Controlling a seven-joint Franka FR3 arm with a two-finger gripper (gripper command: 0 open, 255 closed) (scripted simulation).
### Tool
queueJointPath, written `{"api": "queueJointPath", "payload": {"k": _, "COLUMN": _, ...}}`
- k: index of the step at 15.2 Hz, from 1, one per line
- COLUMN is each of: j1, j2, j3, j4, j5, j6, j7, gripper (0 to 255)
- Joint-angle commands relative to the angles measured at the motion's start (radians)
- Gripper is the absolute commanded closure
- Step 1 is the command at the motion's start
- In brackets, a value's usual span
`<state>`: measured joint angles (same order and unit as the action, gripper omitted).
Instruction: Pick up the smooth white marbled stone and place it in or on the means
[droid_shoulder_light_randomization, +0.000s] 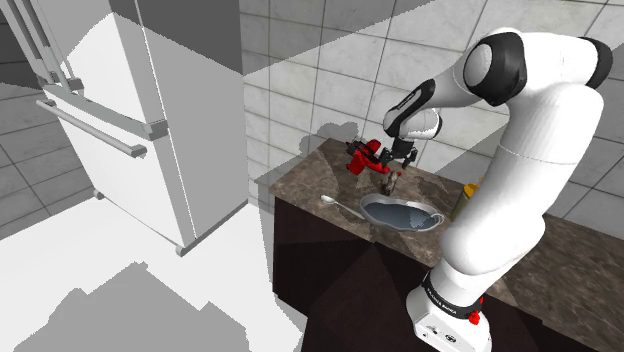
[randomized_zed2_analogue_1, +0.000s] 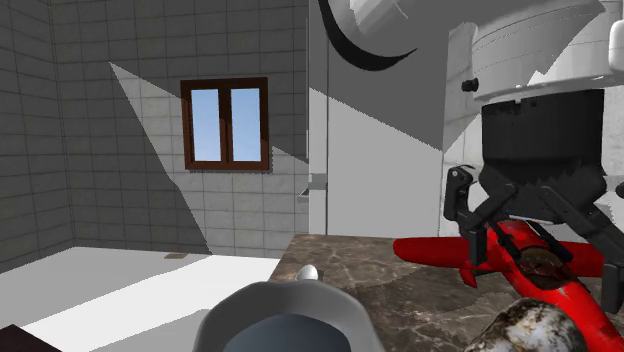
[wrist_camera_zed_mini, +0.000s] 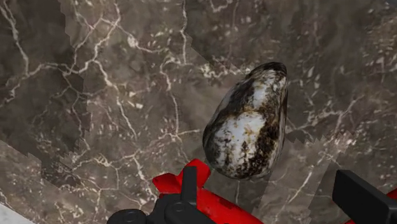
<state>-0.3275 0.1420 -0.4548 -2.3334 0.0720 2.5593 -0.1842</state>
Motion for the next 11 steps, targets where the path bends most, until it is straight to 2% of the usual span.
{"api": "queueJointPath", "payload": {"k": 1, "j1": -0.007, "j2": 0.034, "j3": 0.006, "j4": 0.005, "j5": 0.027, "j6": 0.026, "j7": -0.018, "gripper": 0}}
{"api": "queueJointPath", "payload": {"k": 6, "j1": -0.024, "j2": 0.095, "j3": 0.028, "j4": 0.008, "j5": 0.080, "j6": 0.078, "j7": -0.055, "gripper": 0}}
{"api": "queueJointPath", "payload": {"k": 11, "j1": -0.024, "j2": 0.095, "j3": 0.028, "j4": 0.008, "j5": 0.079, "j6": 0.078, "j7": -0.055, "gripper": 0}}
